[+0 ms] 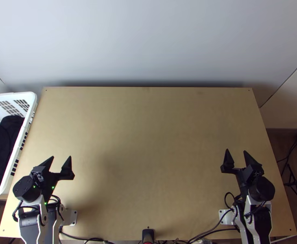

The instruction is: Fold the t-shirt

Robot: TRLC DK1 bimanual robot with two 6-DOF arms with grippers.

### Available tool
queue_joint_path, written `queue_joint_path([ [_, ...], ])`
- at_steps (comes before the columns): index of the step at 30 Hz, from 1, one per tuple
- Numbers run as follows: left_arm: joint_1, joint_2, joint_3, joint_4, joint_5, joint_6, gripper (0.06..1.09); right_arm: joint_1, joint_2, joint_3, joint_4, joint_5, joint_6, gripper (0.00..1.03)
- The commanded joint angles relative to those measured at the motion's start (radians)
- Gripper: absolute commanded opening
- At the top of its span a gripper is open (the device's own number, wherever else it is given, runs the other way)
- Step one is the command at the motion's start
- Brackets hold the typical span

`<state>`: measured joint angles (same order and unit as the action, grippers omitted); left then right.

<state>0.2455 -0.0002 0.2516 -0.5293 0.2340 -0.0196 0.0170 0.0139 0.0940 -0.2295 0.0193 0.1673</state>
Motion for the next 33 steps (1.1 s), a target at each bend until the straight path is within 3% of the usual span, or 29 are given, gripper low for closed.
queue_joint_path([
  [1, -0.008, 0.002, -0.002, 0.009, -0.004, -0.020, 1.03, 0.021, 0.018, 0.000, -0.004, 0.001, -0.018, 0.98],
  [17, 0.008, 0.008, -0.012, 0.077, -0.042, -0.033, 1.03, -0.002, -0.002, 0.000, 0.021, 0.001, -0.006, 0.96],
  [23, 0.008, 0.106, -0.058, 0.276, -0.078, 0.021, 1.03, 0.028, -0.008, 0.004, 0.065, 0.001, -0.025, 0.96],
  [27, -0.005, 0.128, -0.049, 0.293, -0.081, 0.035, 1.03, 0.023, -0.008, 0.059, 0.064, -0.001, -0.055, 0.95],
  [29, -0.005, 0.154, -0.012, 0.288, -0.084, 0.032, 1.03, 0.037, 0.046, 0.119, 0.065, -0.001, -0.065, 0.91],
  [33, 0.003, 0.312, 0.112, 0.279, -0.091, 0.014, 1.04, 0.069, 0.281, 0.277, 0.071, 0.001, -0.065, 0.92],
])
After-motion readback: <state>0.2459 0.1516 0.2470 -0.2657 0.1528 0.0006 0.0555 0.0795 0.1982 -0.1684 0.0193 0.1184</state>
